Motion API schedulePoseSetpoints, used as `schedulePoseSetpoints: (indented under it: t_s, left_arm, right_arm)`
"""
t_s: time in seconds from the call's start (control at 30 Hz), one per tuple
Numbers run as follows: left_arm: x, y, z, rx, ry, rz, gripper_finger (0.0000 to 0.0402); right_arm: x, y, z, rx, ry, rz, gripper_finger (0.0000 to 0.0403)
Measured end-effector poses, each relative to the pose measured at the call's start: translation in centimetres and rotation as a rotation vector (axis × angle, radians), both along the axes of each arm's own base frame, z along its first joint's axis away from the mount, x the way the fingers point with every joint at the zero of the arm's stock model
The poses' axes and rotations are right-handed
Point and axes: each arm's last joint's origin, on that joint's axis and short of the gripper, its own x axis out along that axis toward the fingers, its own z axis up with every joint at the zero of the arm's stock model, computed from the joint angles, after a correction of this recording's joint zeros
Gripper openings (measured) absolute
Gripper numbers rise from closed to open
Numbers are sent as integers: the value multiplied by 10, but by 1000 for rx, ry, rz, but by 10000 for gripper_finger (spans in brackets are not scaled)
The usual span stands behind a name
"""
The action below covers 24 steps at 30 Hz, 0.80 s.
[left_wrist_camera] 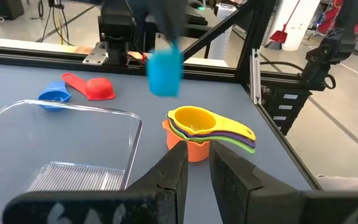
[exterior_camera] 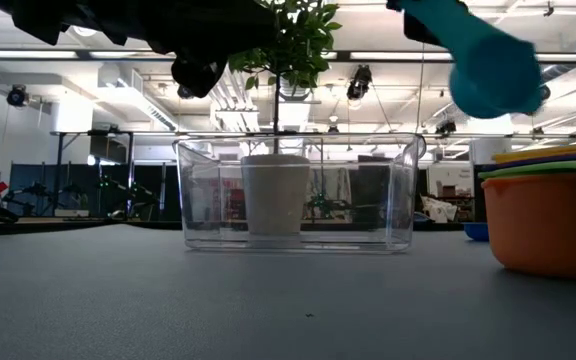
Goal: Nest measuring cups in basket
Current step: Stack the light blue measuring cup on top of the yellow measuring cup
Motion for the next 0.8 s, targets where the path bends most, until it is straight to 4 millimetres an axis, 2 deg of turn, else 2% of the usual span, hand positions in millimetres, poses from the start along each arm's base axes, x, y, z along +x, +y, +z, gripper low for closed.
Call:
schedulePoseSetpoints:
  t_s: [0.2,0.43,0.63,0.8]
  left_arm:
    - [0,0,0,-14,1,3,48]
    - [0,0,0,-24,4,5,48]
    - [0,0,-1,-22,11,5,48]
    - [0,0,-1,-19,17,5,48]
  right_arm:
    - [25,32,-31,96,42,178,8]
    - [39,38,-59,186,163,246,8]
    - [43,33,-63,205,178,237,17]
    - [42,30,-58,205,164,230,61]
